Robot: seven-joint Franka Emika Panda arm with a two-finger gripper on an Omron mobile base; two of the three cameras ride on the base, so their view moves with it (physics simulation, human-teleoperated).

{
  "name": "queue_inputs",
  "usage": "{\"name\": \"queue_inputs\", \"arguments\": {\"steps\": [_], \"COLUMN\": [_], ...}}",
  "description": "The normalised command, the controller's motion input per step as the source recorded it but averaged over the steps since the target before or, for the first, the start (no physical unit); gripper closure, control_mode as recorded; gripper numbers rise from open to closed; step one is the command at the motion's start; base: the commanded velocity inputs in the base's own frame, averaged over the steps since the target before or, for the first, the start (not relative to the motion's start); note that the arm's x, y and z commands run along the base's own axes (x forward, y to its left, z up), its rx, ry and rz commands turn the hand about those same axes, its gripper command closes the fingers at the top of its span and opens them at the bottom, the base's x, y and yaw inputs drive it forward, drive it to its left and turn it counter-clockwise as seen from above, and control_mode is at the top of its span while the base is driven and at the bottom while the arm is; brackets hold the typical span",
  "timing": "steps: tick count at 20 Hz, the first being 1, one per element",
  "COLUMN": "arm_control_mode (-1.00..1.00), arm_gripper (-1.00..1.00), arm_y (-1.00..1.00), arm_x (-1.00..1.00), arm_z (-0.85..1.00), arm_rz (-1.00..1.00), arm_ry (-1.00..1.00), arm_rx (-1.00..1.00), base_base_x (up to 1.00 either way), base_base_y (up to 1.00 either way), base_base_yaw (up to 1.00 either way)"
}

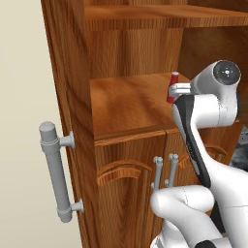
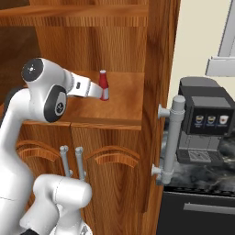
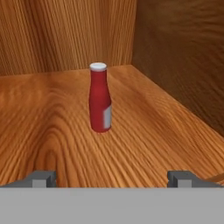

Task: Take 2 condiments from the cabinet and move them on the counter near the stove.Make sure the condiments are lined up with each other, next to each other.

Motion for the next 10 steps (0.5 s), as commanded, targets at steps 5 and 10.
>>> {"name": "queue_inputs", "arguments": {"steps": [5, 10], "arm_control_mode": [-1.00, -1.00], "arm_gripper": [-1.00, -1.00], "arm_y": [0.00, 0.00], "arm_x": [0.20, 0.15], "arm_z": [-0.19, -0.08], "arm_rz": [0.01, 0.00], "arm_ry": [0.00, 0.00], "arm_rx": [0.00, 0.00], "base_base_x": [0.00, 0.00], "base_base_y": [0.00, 0.00], "base_base_yaw": [0.00, 0.00]}}
